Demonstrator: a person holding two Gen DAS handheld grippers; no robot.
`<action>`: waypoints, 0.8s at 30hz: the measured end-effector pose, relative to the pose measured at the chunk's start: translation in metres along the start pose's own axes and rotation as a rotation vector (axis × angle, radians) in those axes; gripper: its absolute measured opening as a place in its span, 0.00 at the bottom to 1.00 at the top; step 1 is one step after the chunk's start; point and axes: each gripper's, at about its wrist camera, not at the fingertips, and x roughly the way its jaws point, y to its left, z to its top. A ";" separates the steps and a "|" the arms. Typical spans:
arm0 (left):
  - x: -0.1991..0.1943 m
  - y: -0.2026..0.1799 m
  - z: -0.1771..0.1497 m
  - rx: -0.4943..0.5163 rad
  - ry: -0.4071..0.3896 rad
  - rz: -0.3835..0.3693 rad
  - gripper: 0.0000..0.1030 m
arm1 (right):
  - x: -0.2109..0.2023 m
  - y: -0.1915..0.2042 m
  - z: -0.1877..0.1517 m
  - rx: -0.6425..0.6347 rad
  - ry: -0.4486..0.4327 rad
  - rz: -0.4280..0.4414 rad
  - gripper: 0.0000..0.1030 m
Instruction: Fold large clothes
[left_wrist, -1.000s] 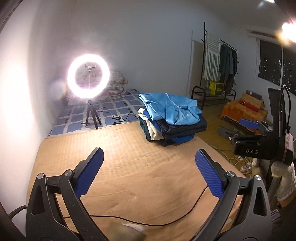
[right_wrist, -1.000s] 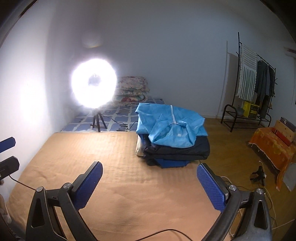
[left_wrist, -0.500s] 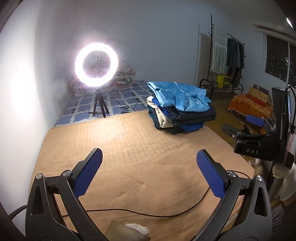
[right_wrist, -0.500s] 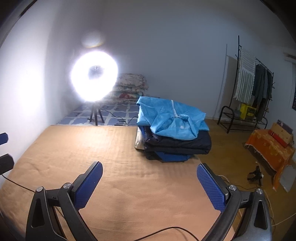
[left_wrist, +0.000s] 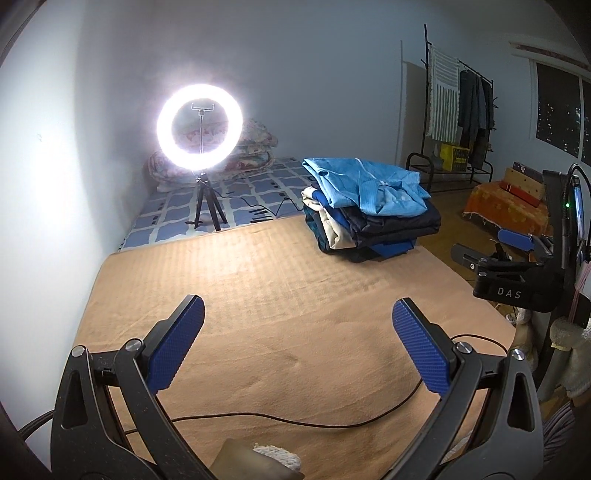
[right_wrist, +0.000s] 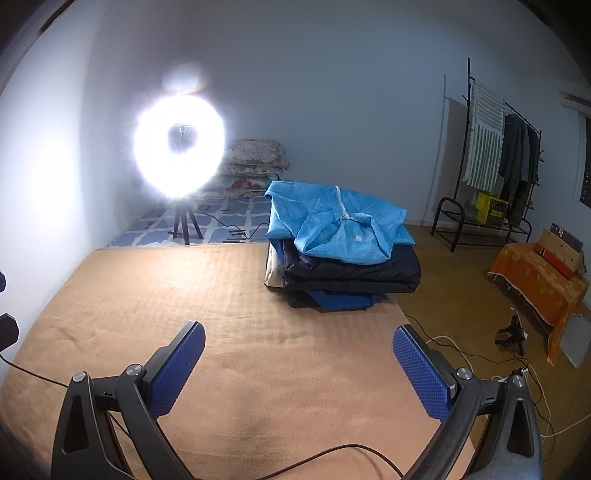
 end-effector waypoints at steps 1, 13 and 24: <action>0.000 0.000 0.000 0.002 -0.002 0.002 1.00 | 0.000 0.000 0.000 0.002 -0.001 0.001 1.00; -0.004 0.000 -0.002 0.003 -0.013 0.013 1.00 | 0.000 -0.005 -0.001 0.025 0.003 0.010 1.00; -0.005 -0.001 -0.002 0.007 -0.015 0.017 1.00 | 0.002 -0.002 -0.002 0.015 0.008 0.015 1.00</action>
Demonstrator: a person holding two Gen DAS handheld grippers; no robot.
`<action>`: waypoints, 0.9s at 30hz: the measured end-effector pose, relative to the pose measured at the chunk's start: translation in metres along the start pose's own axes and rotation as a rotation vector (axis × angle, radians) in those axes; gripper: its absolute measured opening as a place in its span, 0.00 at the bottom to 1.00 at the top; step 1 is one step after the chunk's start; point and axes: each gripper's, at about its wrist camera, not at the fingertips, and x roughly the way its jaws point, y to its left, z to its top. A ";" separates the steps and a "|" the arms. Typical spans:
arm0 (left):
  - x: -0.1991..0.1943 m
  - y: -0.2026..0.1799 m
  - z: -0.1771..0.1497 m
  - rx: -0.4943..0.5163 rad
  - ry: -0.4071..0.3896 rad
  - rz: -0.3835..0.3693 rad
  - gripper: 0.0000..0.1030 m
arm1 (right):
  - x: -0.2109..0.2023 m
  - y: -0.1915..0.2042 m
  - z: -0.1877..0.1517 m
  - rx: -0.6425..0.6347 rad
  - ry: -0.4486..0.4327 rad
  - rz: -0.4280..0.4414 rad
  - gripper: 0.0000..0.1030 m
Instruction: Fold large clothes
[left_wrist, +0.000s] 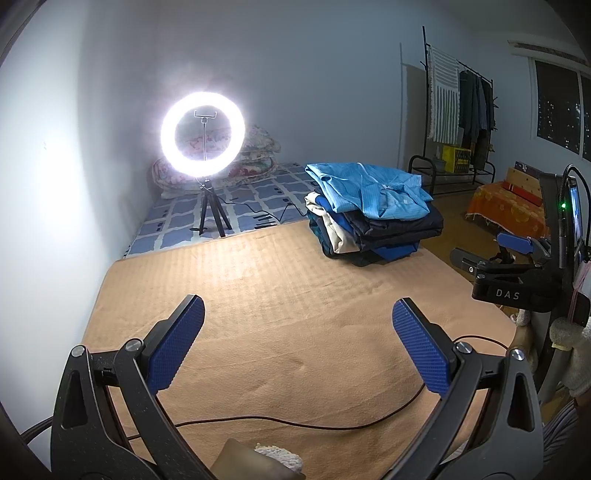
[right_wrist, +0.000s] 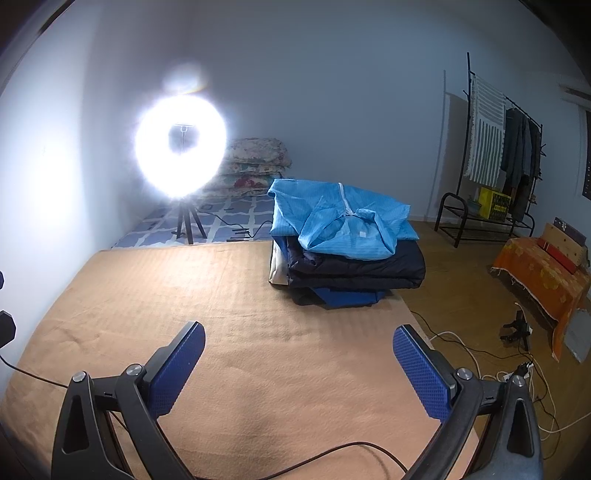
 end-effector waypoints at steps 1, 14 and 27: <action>0.000 0.000 0.000 0.002 0.000 0.001 1.00 | 0.000 0.000 0.000 0.001 0.001 0.000 1.00; -0.001 0.002 0.001 0.004 0.001 0.004 1.00 | 0.001 0.002 -0.002 0.007 0.006 0.001 1.00; -0.002 0.005 -0.002 0.011 0.000 0.015 1.00 | 0.000 0.003 -0.004 0.009 0.008 0.002 1.00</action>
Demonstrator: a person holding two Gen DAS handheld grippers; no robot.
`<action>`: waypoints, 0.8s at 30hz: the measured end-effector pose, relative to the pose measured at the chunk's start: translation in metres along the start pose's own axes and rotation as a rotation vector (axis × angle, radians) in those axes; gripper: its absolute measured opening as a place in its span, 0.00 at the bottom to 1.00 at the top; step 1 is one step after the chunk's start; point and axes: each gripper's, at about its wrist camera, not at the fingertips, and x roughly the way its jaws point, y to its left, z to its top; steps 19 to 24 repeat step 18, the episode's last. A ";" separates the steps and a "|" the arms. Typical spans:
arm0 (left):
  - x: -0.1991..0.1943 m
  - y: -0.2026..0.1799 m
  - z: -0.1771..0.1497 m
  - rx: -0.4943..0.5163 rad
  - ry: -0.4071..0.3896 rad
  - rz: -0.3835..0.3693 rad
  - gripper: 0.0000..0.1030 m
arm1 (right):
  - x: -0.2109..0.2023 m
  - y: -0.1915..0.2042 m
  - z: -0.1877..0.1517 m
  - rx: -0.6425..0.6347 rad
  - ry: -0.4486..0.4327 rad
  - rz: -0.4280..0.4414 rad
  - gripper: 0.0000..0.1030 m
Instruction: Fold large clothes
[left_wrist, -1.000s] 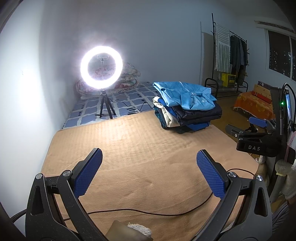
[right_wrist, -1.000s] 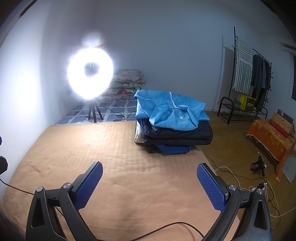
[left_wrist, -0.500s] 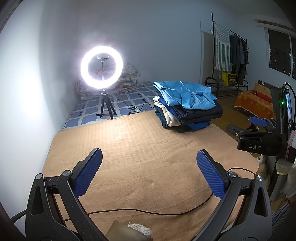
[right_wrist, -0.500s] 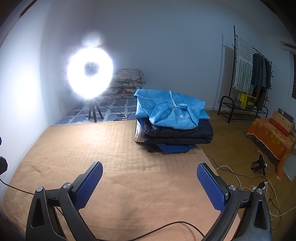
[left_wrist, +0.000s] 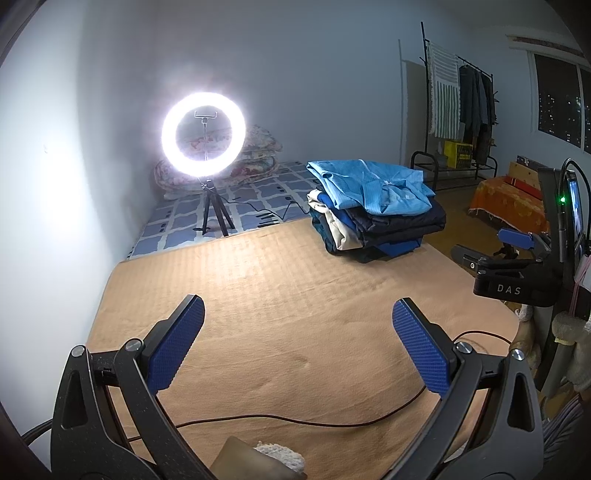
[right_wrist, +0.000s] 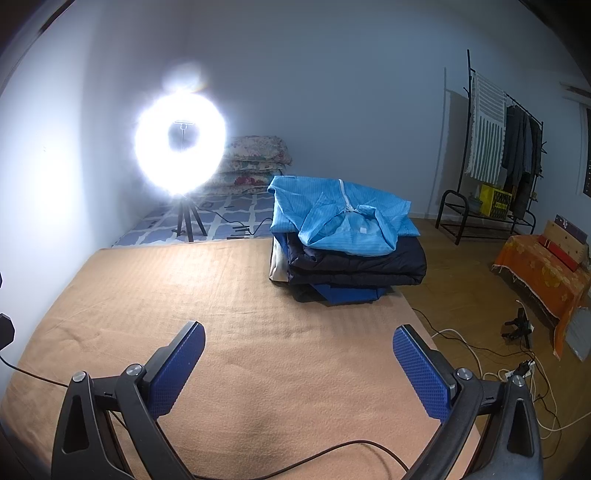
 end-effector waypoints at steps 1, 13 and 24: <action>0.000 0.001 0.000 0.002 -0.001 0.000 1.00 | 0.000 0.000 0.000 -0.001 0.000 0.000 1.00; 0.002 0.005 0.000 0.007 0.001 -0.003 1.00 | 0.002 0.001 -0.002 -0.022 0.004 0.000 1.00; 0.000 0.006 -0.001 0.023 -0.026 0.019 1.00 | 0.003 0.000 -0.001 -0.021 0.007 0.001 1.00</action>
